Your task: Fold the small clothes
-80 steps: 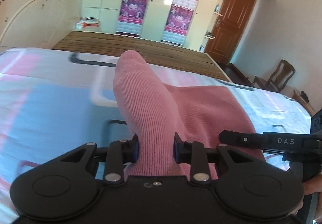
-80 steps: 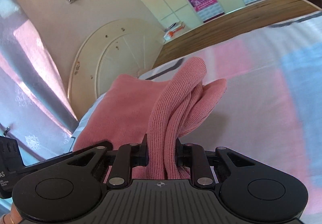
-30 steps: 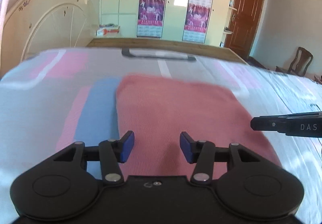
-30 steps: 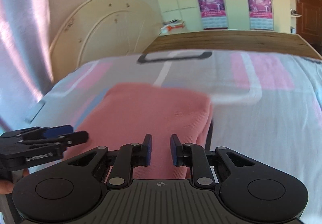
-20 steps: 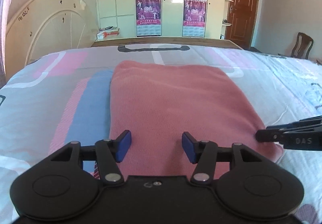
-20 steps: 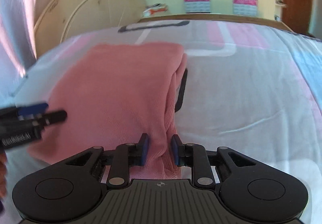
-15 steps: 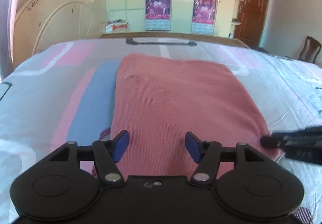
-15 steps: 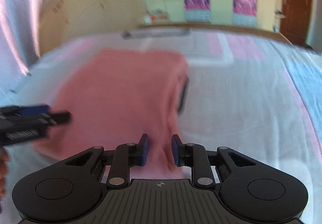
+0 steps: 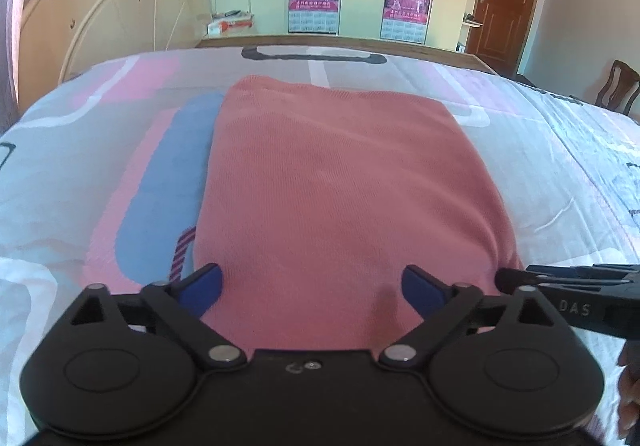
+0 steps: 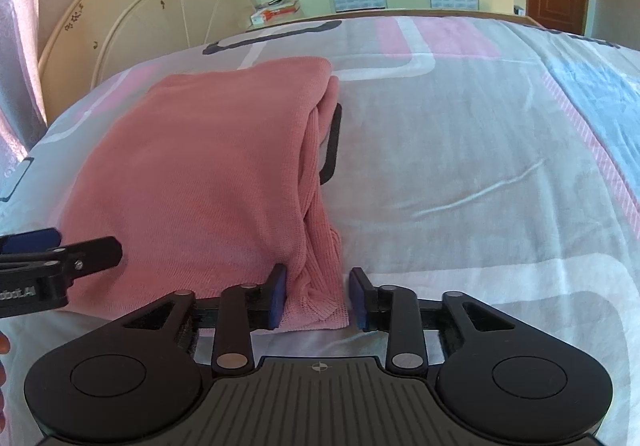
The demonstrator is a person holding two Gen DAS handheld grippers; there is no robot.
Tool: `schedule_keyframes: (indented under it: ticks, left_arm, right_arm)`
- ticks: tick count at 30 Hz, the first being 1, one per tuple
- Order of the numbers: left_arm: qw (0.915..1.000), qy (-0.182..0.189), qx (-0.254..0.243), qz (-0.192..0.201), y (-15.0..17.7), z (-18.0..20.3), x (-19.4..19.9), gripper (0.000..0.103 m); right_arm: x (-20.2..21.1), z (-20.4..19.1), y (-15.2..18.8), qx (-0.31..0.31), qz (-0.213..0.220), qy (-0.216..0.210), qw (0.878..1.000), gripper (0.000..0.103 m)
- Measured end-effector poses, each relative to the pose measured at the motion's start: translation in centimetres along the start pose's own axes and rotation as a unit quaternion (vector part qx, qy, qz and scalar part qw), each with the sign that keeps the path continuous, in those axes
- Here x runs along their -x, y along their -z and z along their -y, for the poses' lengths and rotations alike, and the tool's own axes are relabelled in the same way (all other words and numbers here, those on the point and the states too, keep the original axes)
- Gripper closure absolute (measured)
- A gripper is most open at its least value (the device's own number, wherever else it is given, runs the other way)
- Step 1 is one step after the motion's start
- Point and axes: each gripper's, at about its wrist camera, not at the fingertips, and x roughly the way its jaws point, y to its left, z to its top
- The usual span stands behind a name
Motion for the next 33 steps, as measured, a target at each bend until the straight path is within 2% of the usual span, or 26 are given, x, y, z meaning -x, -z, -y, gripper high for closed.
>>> schedule_keyframes:
  ticks: [4, 9, 11, 14, 17, 21, 24, 27, 30, 33]
  left_arm:
    - [0.9998, 0.0, 0.016, -0.007, -0.1, 0.1, 0.4, 0.001]
    - [0.9984, -0.032, 0.022, -0.042, -0.3, 0.7, 0.6, 0.001]
    - [0.9982, -0.05, 0.002, -0.033, 0.0, 1.4, 1.5, 0.001]
    - [0.9987, -0.04, -0.026, -0.015, 0.2, 2.2, 3.7, 0.001]
    - [0.9995, -0.025, -0.017, 0.013, 0.5, 2.7, 6.9, 0.001]
    - [0.999, -0.034, -0.006, 0.028, 1.3, 3.7, 11.5, 0.001]
    - [0.9985, -0.031, 0.024, 0.039, 2.5, 4.2, 15.2, 0.001]
    - [0.9963, -0.038, 0.067, 0.037, 3.6, 4.5, 18.5, 0.001]
    - [0.9947, -0.047, 0.078, 0.048, 4.9, 5.1, 22.2, 0.001]
    - [0.9924, -0.072, 0.069, 0.072, 6.3, 5.8, 25.7, 0.001]
  right_arm:
    - [0.1, -0.1, -0.1, -0.002, -0.005, 0.004, 1.0, 0.054]
    - [0.6, 0.0, -0.3, -0.004, -0.022, 0.011, 1.0, 0.031]
    - [1.3, 0.4, -0.3, -0.018, -0.024, 0.002, 1.0, 0.027]
    - [3.0, 0.9, -0.1, -0.031, -0.024, -0.01, 0.999, 0.018]
    - [5.9, 1.3, 0.3, -0.025, -0.019, -0.032, 0.999, 0.013]
    - [11.3, 1.4, 1.0, -0.01, -0.008, -0.079, 0.997, 0.0]
    - [16.2, 0.9, 2.1, 0.02, 0.012, -0.084, 0.996, 0.0]
    - [20.1, 0.1, 3.2, 0.05, 0.026, -0.061, 0.997, 0.0]
    - [24.2, -0.6, 4.5, 0.076, 0.052, -0.041, 0.995, 0.0]
    - [28.0, -1.4, 6.3, 0.106, 0.077, -0.042, 0.99, 0.0]
